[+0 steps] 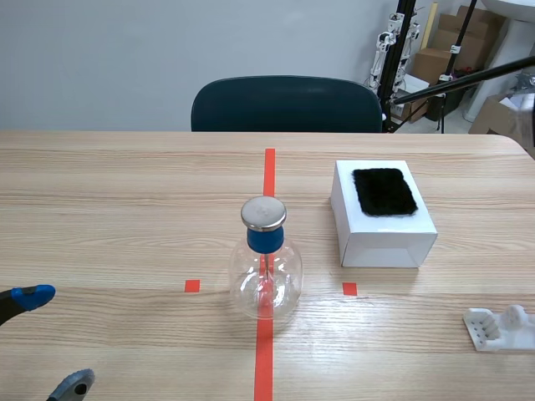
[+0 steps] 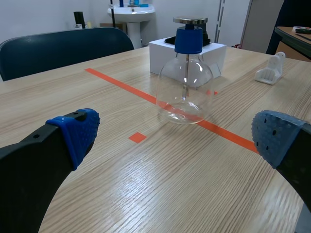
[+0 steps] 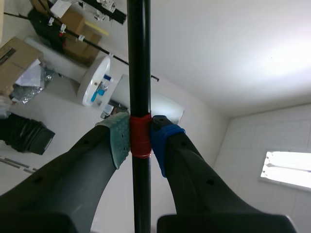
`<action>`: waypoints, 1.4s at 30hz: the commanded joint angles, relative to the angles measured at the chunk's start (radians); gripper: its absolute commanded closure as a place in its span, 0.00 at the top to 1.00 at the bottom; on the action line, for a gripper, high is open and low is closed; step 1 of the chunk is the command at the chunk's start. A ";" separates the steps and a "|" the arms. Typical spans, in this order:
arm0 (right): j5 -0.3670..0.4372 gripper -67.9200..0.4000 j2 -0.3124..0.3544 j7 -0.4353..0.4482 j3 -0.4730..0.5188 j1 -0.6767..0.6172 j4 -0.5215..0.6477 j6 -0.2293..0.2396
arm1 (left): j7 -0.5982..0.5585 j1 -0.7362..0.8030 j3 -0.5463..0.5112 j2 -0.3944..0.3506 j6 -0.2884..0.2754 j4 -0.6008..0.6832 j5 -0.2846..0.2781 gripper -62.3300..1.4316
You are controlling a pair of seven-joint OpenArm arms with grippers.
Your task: Do the electroscope experiment. rub the rod on the fur
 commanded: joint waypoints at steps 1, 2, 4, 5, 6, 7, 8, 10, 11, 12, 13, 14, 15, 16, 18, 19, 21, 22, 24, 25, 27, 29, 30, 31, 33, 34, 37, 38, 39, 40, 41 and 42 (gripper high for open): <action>-0.030 0.01 -0.008 0.013 0.010 0.015 -0.020 -0.007 | -0.014 0.002 -0.006 -0.009 -0.002 0.005 -0.011 1.00; -0.046 0.01 -0.026 0.023 0.010 0.022 -0.034 -0.005 | -0.014 0.002 -0.006 -0.009 -0.002 0.005 -0.011 1.00; -0.076 0.01 -0.052 0.035 0.010 0.026 -0.053 0.000 | -0.013 0.002 -0.006 -0.009 -0.002 0.005 -0.011 1.00; -0.095 0.01 -0.061 0.045 0.010 0.025 -0.058 0.008 | -0.014 0.002 -0.006 -0.009 -0.002 0.005 -0.011 1.00; -0.110 0.01 -0.068 0.054 0.010 0.022 -0.058 0.019 | -0.014 0.002 -0.006 -0.009 -0.002 0.005 -0.011 1.00; -0.114 0.01 -0.074 0.056 0.010 0.021 -0.058 0.022 | -0.014 0.002 -0.006 -0.009 -0.002 0.005 -0.011 1.00; -0.116 0.01 -0.077 0.055 0.010 0.014 -0.058 0.022 | -0.014 0.002 -0.006 -0.009 -0.002 0.005 -0.011 1.00; -0.133 0.01 -0.087 0.061 0.010 0.004 -0.058 0.022 | -0.014 0.002 -0.006 -0.009 -0.002 0.005 -0.011 1.00; -0.136 0.01 -0.093 0.063 0.010 -0.003 -0.058 0.022 | -0.013 0.002 -0.006 -0.009 -0.002 0.005 -0.011 1.00; -0.146 0.01 -0.099 0.067 0.010 -0.008 -0.058 0.022 | -0.013 0.002 -0.006 -0.009 -0.002 0.005 -0.011 1.00; -0.158 0.01 -0.106 0.074 0.010 -0.011 -0.058 0.022 | -0.014 0.002 -0.006 -0.009 -0.002 0.005 -0.011 1.00; -0.163 0.01 -0.111 0.074 0.010 -0.016 -0.058 0.022 | -0.014 0.002 -0.006 -0.009 -0.002 0.005 -0.011 1.00; -0.176 0.01 -0.117 0.080 0.010 -0.018 -0.058 0.022 | -0.014 0.002 -0.006 -0.009 -0.002 0.005 -0.011 1.00; -0.183 0.01 -0.124 0.080 0.010 -0.020 -0.058 0.022 | -0.014 0.002 -0.006 -0.009 -0.002 0.005 -0.011 1.00; -0.197 0.01 -0.135 0.081 0.010 -0.022 -0.058 0.022 | -0.014 0.002 -0.006 -0.009 -0.002 0.005 -0.011 1.00; -0.204 0.01 -0.143 0.080 0.010 -0.022 -0.059 0.022 | -0.014 0.002 -0.006 -0.009 -0.002 0.005 -0.011 1.00; -0.220 0.01 -0.162 0.077 0.010 -0.022 -0.059 0.026 | -0.014 0.002 -0.006 -0.009 -0.002 0.005 -0.011 1.00; -0.230 0.01 -0.172 0.077 0.010 -0.022 -0.059 0.035 | -0.014 0.002 -0.006 -0.009 -0.002 0.005 -0.011 1.00; -0.251 0.01 -0.193 0.069 0.009 -0.022 -0.059 0.056 | -0.014 0.002 -0.006 -0.009 -0.002 0.005 -0.011 1.00; -0.261 0.01 -0.204 0.067 0.009 -0.022 -0.059 0.068 | -0.014 0.002 -0.006 -0.009 -0.002 0.005 -0.011 1.00; -0.267 0.01 -0.220 0.059 0.008 -0.022 -0.059 0.082 | -0.014 0.002 -0.006 -0.009 -0.002 0.005 -0.011 1.00; -0.269 0.01 -0.229 0.037 0.003 -0.022 -0.059 0.085 | -0.014 0.002 -0.006 -0.009 -0.002 0.005 -0.011 1.00; -0.269 0.01 -0.232 0.027 0.003 -0.022 -0.059 0.085 | -0.014 0.002 -0.006 -0.009 -0.002 0.005 -0.011 1.00; -0.269 0.01 -0.235 0.019 0.003 -0.022 -0.059 0.085 | -0.014 0.002 -0.006 -0.009 -0.002 0.005 -0.011 1.00; -0.269 0.01 -0.237 0.011 0.003 -0.023 -0.059 0.087 | -0.014 0.002 -0.006 -0.009 -0.002 0.005 -0.011 1.00; -0.269 0.01 -0.237 0.020 0.003 -0.023 -0.059 0.088 | -0.014 0.002 -0.006 -0.009 -0.002 0.005 -0.011 1.00; -0.269 0.01 -0.237 0.064 0.003 -0.023 -0.059 0.088 | -0.014 0.002 -0.006 -0.009 -0.002 0.005 -0.011 1.00; -0.269 0.01 -0.237 0.067 0.003 -0.023 -0.059 0.088 | -0.014 0.002 -0.006 -0.009 -0.002 0.005 -0.011 1.00; -0.269 0.01 -0.237 0.063 0.003 -0.023 -0.059 0.088 | -0.014 0.002 -0.006 -0.009 -0.002 0.005 -0.011 1.00; -0.269 0.01 -0.236 0.051 0.003 -0.023 -0.059 0.088 | -0.014 0.002 -0.006 -0.009 -0.002 0.005 -0.011 1.00; -0.269 0.01 -0.235 0.030 0.003 -0.023 -0.059 0.088 | -0.014 0.002 -0.006 -0.009 -0.002 0.005 -0.011 1.00; -0.269 0.01 -0.233 0.005 0.003 -0.027 -0.059 0.088 | -0.014 0.002 -0.006 -0.009 -0.002 0.005 -0.011 1.00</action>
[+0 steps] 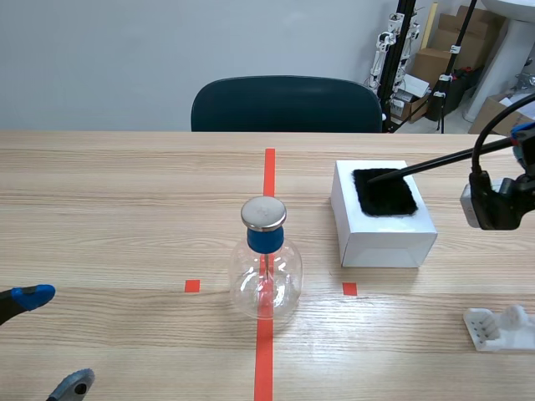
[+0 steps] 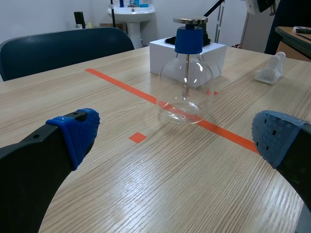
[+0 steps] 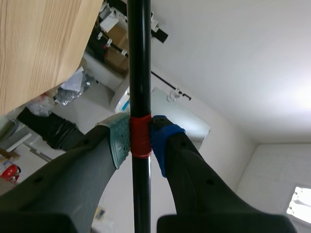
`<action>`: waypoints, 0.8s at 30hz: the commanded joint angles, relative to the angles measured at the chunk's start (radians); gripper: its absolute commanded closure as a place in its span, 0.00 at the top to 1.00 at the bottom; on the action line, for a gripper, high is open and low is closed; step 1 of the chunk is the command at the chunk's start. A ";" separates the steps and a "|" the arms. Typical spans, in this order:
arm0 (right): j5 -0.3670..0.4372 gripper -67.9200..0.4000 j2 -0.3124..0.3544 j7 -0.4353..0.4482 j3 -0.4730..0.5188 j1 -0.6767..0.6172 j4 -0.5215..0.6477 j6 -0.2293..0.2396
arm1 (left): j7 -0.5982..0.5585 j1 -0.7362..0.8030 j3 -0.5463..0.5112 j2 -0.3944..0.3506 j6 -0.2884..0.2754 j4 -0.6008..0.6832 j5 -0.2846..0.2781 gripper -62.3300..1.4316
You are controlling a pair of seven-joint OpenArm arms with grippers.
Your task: Do the electroscope experiment. rub the rod on the fur
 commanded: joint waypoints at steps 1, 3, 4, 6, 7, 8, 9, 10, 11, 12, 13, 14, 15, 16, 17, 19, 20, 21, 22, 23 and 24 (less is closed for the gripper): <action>-0.005 0.01 0.029 -0.049 0.007 0.011 0.022 -0.008 | -0.013 0.002 -0.006 -0.009 -0.002 0.005 -0.011 1.00; 0.001 0.01 0.049 -0.063 0.007 -0.003 0.022 -0.008 | -0.013 0.002 -0.006 -0.009 -0.002 0.005 -0.011 1.00; 0.003 0.01 0.061 -0.063 0.007 -0.014 0.022 -0.008 | -0.013 0.002 -0.006 -0.009 -0.002 0.005 -0.011 1.00; 0.008 0.01 0.080 -0.053 0.007 -0.031 0.022 -0.008 | -0.013 0.002 -0.006 -0.009 -0.002 0.005 -0.011 1.00; 0.009 0.01 0.082 -0.043 0.007 -0.036 0.022 -0.008 | -0.013 0.002 -0.006 -0.009 -0.002 0.005 -0.011 1.00; 0.009 0.01 0.082 -0.027 0.007 -0.036 0.022 -0.009 | -0.013 0.002 -0.006 -0.009 -0.002 0.005 -0.011 1.00; 0.009 0.01 0.082 -0.008 0.007 -0.036 0.023 -0.011 | -0.013 0.002 -0.006 -0.009 -0.002 0.005 -0.011 1.00; 0.009 0.01 0.082 0.005 0.007 -0.036 0.025 -0.016 | -0.013 0.002 -0.006 -0.009 -0.002 0.005 -0.011 1.00; 0.009 0.01 0.080 0.009 0.007 -0.036 0.031 -0.019 | -0.014 0.002 -0.006 -0.009 -0.002 0.005 -0.011 1.00; 0.009 0.01 0.080 0.008 0.007 -0.036 0.037 -0.019 | -0.013 0.002 -0.006 -0.009 -0.002 0.005 -0.011 1.00; 0.018 0.01 0.080 0.000 0.007 -0.036 0.041 -0.019 | -0.013 0.002 -0.006 -0.009 -0.002 0.005 -0.011 1.00; 0.031 0.01 0.080 -0.015 0.007 -0.036 0.042 -0.019 | -0.013 0.002 -0.006 -0.009 -0.002 0.005 -0.011 1.00; 0.031 0.01 0.080 -0.037 0.007 -0.036 0.042 -0.019 | -0.014 0.002 -0.006 -0.009 -0.002 0.005 -0.011 1.00; 0.031 0.01 0.080 -0.061 0.007 -0.036 0.042 -0.019 | -0.013 0.002 -0.006 -0.009 -0.002 0.005 -0.011 1.00; 0.037 0.01 0.081 -0.089 0.007 -0.038 0.042 -0.019 | -0.013 0.002 -0.006 -0.009 -0.002 0.005 -0.011 1.00; 0.050 0.01 0.081 -0.116 0.007 -0.038 0.042 -0.019 | -0.013 0.002 -0.006 -0.009 -0.002 0.005 -0.011 1.00; 0.050 0.01 0.081 -0.114 0.007 -0.038 0.042 -0.019 | -0.013 0.002 -0.006 -0.009 -0.002 0.005 -0.011 1.00; 0.050 0.01 0.081 -0.098 0.007 -0.038 0.042 -0.019 | -0.013 0.002 -0.006 -0.009 -0.002 0.005 -0.011 1.00; 0.050 0.01 0.081 -0.069 0.007 -0.038 0.042 -0.019 | -0.013 0.002 -0.006 -0.009 -0.002 0.005 -0.011 1.00; 0.050 0.01 0.081 -0.032 0.007 -0.038 0.042 -0.019 | -0.013 0.002 -0.006 -0.009 -0.002 0.005 -0.011 1.00; 0.049 0.01 0.080 0.002 0.007 -0.038 0.042 -0.019 | -0.013 0.002 -0.006 -0.009 -0.002 0.005 -0.011 1.00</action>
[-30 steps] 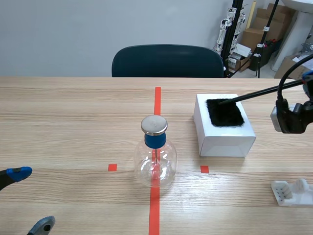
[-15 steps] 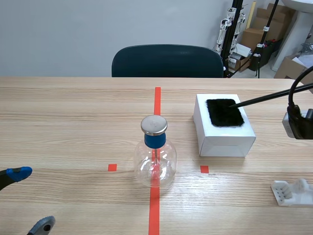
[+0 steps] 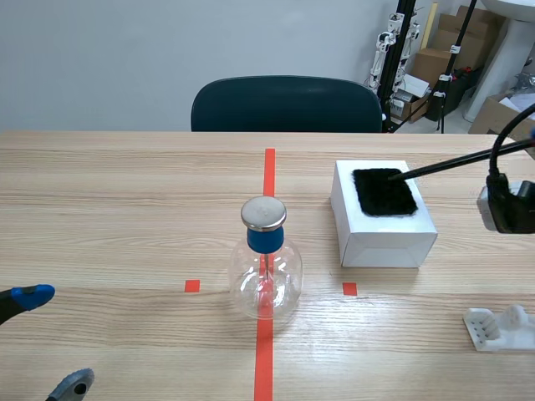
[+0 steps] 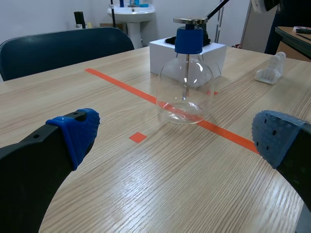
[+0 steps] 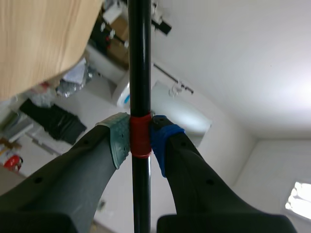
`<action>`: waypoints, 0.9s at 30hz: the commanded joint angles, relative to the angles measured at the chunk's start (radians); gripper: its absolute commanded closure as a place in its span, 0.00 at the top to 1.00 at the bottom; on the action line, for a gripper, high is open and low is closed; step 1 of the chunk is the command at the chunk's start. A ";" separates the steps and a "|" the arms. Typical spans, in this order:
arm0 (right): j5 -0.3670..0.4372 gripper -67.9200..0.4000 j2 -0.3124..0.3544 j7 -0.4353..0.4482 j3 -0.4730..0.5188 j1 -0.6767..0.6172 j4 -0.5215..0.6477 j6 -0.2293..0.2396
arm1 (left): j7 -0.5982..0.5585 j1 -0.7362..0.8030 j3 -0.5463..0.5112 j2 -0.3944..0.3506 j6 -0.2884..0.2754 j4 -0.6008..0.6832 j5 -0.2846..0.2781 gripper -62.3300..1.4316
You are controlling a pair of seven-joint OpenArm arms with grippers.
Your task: Do the electroscope experiment. rub the rod on the fur
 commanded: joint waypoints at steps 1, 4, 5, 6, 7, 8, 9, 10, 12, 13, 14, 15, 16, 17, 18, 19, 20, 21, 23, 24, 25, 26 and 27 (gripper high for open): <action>-0.004 0.01 0.014 0.032 0.007 0.012 0.018 -0.008 | -0.013 0.002 -0.006 -0.009 -0.002 0.005 -0.011 1.00; -0.004 0.01 0.014 0.046 0.007 0.012 0.018 -0.008 | -0.013 0.002 -0.006 -0.009 -0.002 0.005 -0.011 1.00; -0.003 0.01 0.014 0.028 0.007 0.012 0.018 -0.007 | -0.013 0.002 -0.006 -0.009 -0.002 0.005 -0.011 1.00; -0.003 0.01 0.014 0.002 0.007 0.012 0.018 -0.007 | -0.013 0.002 -0.006 -0.009 -0.002 0.005 -0.011 1.00; -0.002 0.01 0.014 -0.027 0.007 0.012 0.018 -0.007 | -0.013 0.002 -0.006 -0.009 -0.002 0.005 -0.011 1.00; 0.002 0.01 0.014 -0.051 0.007 0.012 0.018 -0.007 | -0.013 0.002 -0.006 -0.009 -0.002 0.005 -0.011 1.00; 0.002 0.01 0.014 -0.068 0.007 0.012 0.018 -0.004 | -0.013 0.002 -0.006 -0.009 -0.002 0.005 -0.011 1.00; 0.005 0.01 0.014 -0.071 0.007 0.012 0.018 -0.003 | -0.013 0.002 -0.006 -0.009 -0.002 0.005 -0.011 1.00; 0.019 0.01 0.014 -0.040 0.007 0.011 0.018 -0.003 | -0.013 0.002 -0.006 -0.009 -0.002 0.005 -0.011 1.00; 0.019 0.01 0.015 -0.013 0.007 0.009 0.018 -0.004 | -0.013 0.002 -0.006 -0.009 -0.002 0.005 -0.011 1.00; 0.019 0.01 0.015 0.017 0.007 0.009 0.018 -0.004 | -0.013 0.002 -0.006 -0.009 -0.002 0.005 -0.011 1.00; 0.019 0.01 0.015 0.044 0.007 0.009 0.018 -0.004 | -0.013 0.002 -0.006 -0.009 -0.002 0.005 -0.011 1.00; 0.021 0.01 0.015 0.054 0.007 0.007 0.018 -0.004 | -0.013 0.002 -0.006 -0.009 -0.002 0.005 -0.011 1.00; 0.027 0.01 0.015 0.048 0.007 0.001 0.018 -0.004 | -0.013 0.002 -0.006 -0.009 -0.002 0.005 -0.011 1.00; 0.028 0.01 0.018 0.037 0.007 -0.005 0.018 -0.004 | -0.013 0.002 -0.006 -0.009 -0.002 0.005 -0.011 1.00; 0.038 0.01 0.023 0.019 0.007 -0.014 0.018 -0.004 | -0.013 0.002 -0.006 -0.009 -0.002 0.005 -0.011 1.00; 0.049 0.01 0.032 -0.005 0.008 -0.026 0.018 -0.004 | -0.013 0.002 -0.006 -0.009 -0.002 0.005 -0.011 1.00; 0.060 0.01 0.042 -0.021 0.008 -0.037 0.018 -0.004 | -0.013 0.002 -0.006 -0.009 -0.002 0.005 -0.011 1.00; 0.080 0.01 0.061 -0.042 0.008 -0.054 0.018 -0.004 | -0.013 0.002 -0.006 -0.009 -0.002 0.005 -0.011 1.00; 0.084 0.01 0.066 -0.041 0.008 -0.055 0.018 -0.004 | -0.013 0.002 -0.006 -0.009 -0.002 0.005 -0.011 1.00; 0.090 0.01 0.066 -0.041 0.008 -0.055 0.018 -0.004 | -0.013 0.002 -0.006 -0.009 -0.002 0.005 -0.011 1.00; 0.091 0.01 0.064 -0.040 0.008 -0.054 0.018 -0.005 | -0.013 0.002 -0.006 -0.009 -0.002 0.005 -0.011 1.00; 0.091 0.01 0.060 -0.029 0.008 -0.050 0.021 -0.009 | -0.014 0.002 -0.006 -0.009 -0.002 0.005 -0.011 1.00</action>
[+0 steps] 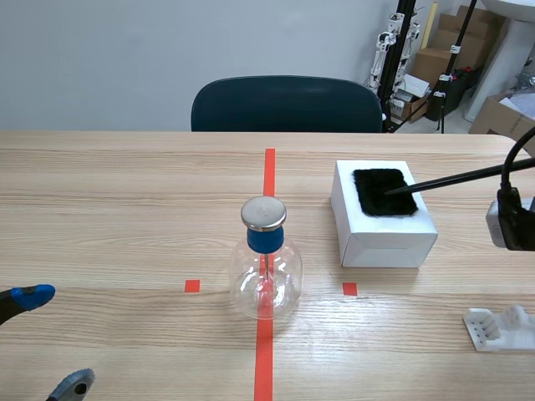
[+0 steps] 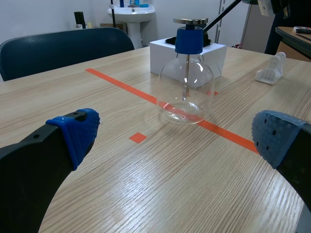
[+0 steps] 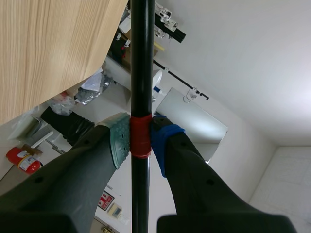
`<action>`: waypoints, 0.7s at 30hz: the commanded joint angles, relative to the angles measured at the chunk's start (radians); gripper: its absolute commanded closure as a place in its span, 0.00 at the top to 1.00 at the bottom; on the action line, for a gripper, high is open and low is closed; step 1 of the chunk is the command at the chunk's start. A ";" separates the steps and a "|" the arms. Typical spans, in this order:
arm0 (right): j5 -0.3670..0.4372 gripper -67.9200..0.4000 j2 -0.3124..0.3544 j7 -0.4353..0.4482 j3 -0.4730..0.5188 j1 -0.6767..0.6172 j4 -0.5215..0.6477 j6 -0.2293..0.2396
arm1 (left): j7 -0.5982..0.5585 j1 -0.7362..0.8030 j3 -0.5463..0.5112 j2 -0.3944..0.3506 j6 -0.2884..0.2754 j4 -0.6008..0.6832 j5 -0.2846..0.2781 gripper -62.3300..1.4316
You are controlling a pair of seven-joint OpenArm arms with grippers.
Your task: Do the electroscope experiment. rub the rod on the fur
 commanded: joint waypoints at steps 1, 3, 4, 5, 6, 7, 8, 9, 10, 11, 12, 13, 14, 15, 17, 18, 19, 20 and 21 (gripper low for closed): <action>-0.011 0.01 0.003 0.011 0.008 0.017 0.021 0.002 | -0.013 0.002 -0.006 -0.009 -0.002 0.005 -0.011 1.00; -0.016 0.01 -0.017 0.013 0.008 0.019 0.028 0.001 | -0.013 0.002 -0.006 -0.009 -0.002 0.005 -0.011 1.00; -0.021 0.01 -0.026 0.012 0.008 0.018 0.030 0.000 | -0.014 0.002 -0.006 -0.009 -0.002 0.005 -0.011 1.00; -0.024 0.01 -0.032 0.007 0.008 0.018 0.030 0.000 | -0.013 0.002 -0.006 -0.009 -0.002 0.005 -0.011 1.00; -0.023 0.01 -0.033 -0.008 0.008 0.015 0.030 0.000 | -0.013 0.002 -0.006 -0.009 -0.002 0.005 -0.011 1.00; -0.023 0.01 -0.032 -0.023 0.008 0.013 0.030 0.000 | -0.013 0.002 -0.006 -0.009 -0.002 0.005 -0.011 1.00; -0.022 0.01 -0.027 -0.048 0.008 0.010 0.030 0.000 | -0.013 0.002 -0.006 -0.009 -0.002 0.005 -0.011 1.00; -0.019 0.01 -0.020 -0.073 0.008 0.010 0.029 0.000 | -0.013 0.002 -0.006 -0.009 -0.002 0.005 -0.011 1.00; -0.018 0.01 -0.013 -0.093 0.008 0.010 0.029 0.000 | -0.013 0.002 -0.006 -0.009 -0.002 0.005 -0.011 1.00; -0.019 0.01 -0.009 -0.110 0.008 0.010 0.029 0.000 | -0.013 0.002 -0.006 -0.009 -0.002 0.005 -0.011 1.00; -0.020 0.01 -0.006 -0.122 0.008 0.012 0.029 -0.001 | -0.014 0.002 -0.006 -0.009 -0.002 0.005 -0.011 1.00; -0.023 0.01 -0.005 -0.121 0.008 0.014 0.029 -0.001 | -0.013 0.002 -0.006 -0.009 -0.002 0.005 -0.011 1.00; -0.028 0.01 -0.006 -0.108 0.008 0.016 0.029 -0.002 | -0.013 0.002 -0.006 -0.009 -0.002 0.005 -0.011 1.00; -0.034 0.01 -0.006 -0.078 0.008 0.016 0.029 -0.002 | -0.013 0.002 -0.006 -0.009 -0.002 0.005 -0.011 1.00; -0.050 0.01 -0.006 0.000 0.008 0.016 0.030 -0.002 | -0.014 0.002 -0.006 -0.009 -0.002 0.005 -0.011 1.00; -0.050 0.01 -0.006 0.023 0.008 0.016 0.030 -0.002 | -0.013 0.002 -0.006 -0.009 -0.002 0.005 -0.011 1.00; -0.050 0.01 -0.006 0.032 0.008 0.016 0.030 -0.002 | -0.013 0.002 -0.006 -0.009 -0.002 0.005 -0.011 1.00; -0.050 0.01 -0.006 0.031 0.008 0.016 0.030 -0.002 | -0.014 0.002 -0.006 -0.009 -0.002 0.005 -0.011 1.00; -0.049 0.01 -0.005 0.020 0.008 0.016 0.030 -0.001 | -0.013 0.002 -0.006 -0.009 -0.002 0.005 -0.011 1.00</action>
